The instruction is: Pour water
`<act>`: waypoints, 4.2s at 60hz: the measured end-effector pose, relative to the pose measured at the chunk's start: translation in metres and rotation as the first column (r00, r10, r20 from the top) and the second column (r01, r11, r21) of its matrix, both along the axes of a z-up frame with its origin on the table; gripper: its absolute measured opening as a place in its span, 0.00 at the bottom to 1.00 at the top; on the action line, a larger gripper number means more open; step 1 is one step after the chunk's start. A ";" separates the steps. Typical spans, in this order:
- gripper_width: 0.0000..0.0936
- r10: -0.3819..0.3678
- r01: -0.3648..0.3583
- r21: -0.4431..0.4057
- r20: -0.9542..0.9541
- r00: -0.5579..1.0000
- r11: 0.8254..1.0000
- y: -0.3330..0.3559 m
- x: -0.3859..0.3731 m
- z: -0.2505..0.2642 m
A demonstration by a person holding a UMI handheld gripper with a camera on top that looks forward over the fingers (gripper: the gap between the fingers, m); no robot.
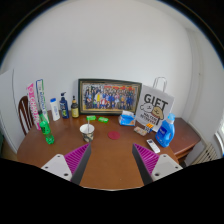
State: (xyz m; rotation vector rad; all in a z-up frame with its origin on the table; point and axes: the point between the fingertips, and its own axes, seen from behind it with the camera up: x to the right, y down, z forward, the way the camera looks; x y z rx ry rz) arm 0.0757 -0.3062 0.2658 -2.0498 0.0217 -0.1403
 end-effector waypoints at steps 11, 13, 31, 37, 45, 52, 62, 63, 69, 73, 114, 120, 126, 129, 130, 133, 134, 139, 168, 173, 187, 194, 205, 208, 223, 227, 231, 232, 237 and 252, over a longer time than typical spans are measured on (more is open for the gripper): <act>0.91 0.050 -0.051 -0.033 -0.025 0.998 0.998 0.004 -0.028 -0.021; 0.91 0.060 -0.061 -0.042 -0.027 0.998 0.997 0.005 -0.040 -0.026; 0.92 0.218 -0.224 -0.072 -0.073 0.973 0.972 0.026 -0.191 -0.072; 0.92 0.262 -0.268 -0.056 -0.097 0.960 0.962 0.043 -0.257 -0.084; 0.92 0.280 -0.284 -0.021 -0.116 0.953 0.959 0.077 -0.329 -0.100; 0.92 0.254 -0.253 0.025 -0.121 0.960 0.967 0.120 -0.370 -0.116; 0.92 0.171 -0.165 0.061 -0.119 0.978 0.984 0.183 -0.390 -0.150; 0.92 0.163 -0.157 0.063 -0.119 0.979 0.986 0.188 -0.391 -0.154; 0.92 0.123 -0.115 0.077 -0.116 0.986 0.990 0.218 -0.392 -0.171; 0.91 0.102 -0.093 0.086 -0.101 0.990 0.992 0.234 -0.391 -0.180; 0.33 0.178 -0.053 0.276 -0.451 0.875 0.960 0.272 -0.397 -0.085; 0.33 0.191 0.017 0.279 -0.701 0.687 0.960 0.281 -0.387 -0.047; 0.34 0.186 0.092 0.246 -0.887 0.423 0.965 0.290 -0.367 -0.020; 0.33 0.172 0.135 0.218 -0.942 0.289 0.967 0.296 -0.354 -0.014; 0.34 0.169 0.145 0.209 -0.955 0.244 0.967 0.298 -0.350 -0.013; 0.34 0.158 0.173 0.174 -0.982 0.102 0.970 0.303 -0.337 -0.012; 0.34 0.154 0.181 0.161 -0.987 0.054 0.970 0.305 -0.332 -0.013; 0.33 0.119 0.222 0.080 -0.979 -0.166 0.972 0.314 -0.310 -0.019; 0.33 0.029 0.184 -0.103 -0.799 -0.600 0.978 0.335 -0.273 -0.054; 0.33 0.004 0.160 -0.101 -0.833 -0.553 0.982 0.335 -0.278 -0.054; 0.33 0.084 0.078 0.087 -0.996 0.043 0.993 0.331 -0.267 -0.021; 0.33 0.198 0.041 0.233 -0.894 0.402 0.972 0.337 -0.224 0.015; 0.34 0.227 -0.040 0.354 -0.506 0.832 0.934 0.351 -0.127 0.032; 0.33 0.211 -0.059 0.369 -0.387 0.898 0.928 0.352 -0.094 0.021; 0.33 0.084 -0.064 0.248 -0.071 0.994 0.967 0.381 0.023 -0.084; 0.33 0.075 -0.059 0.234 -0.060 0.995 0.970 0.384 0.038 -0.111; 0.33 0.065 -0.047 0.210 -0.076 0.995 0.977 0.387 0.048 -0.134; 0.33 0.062 -0.045 0.203 -0.081 0.995 0.978 0.387 0.050 -0.140; 0.34 0.052 -0.035 0.176 -0.095 0.994 0.984 0.388 0.057 -0.163; 0.35 0.039 -0.022 0.192 -0.088 0.995 0.981 0.385 0.062 -0.188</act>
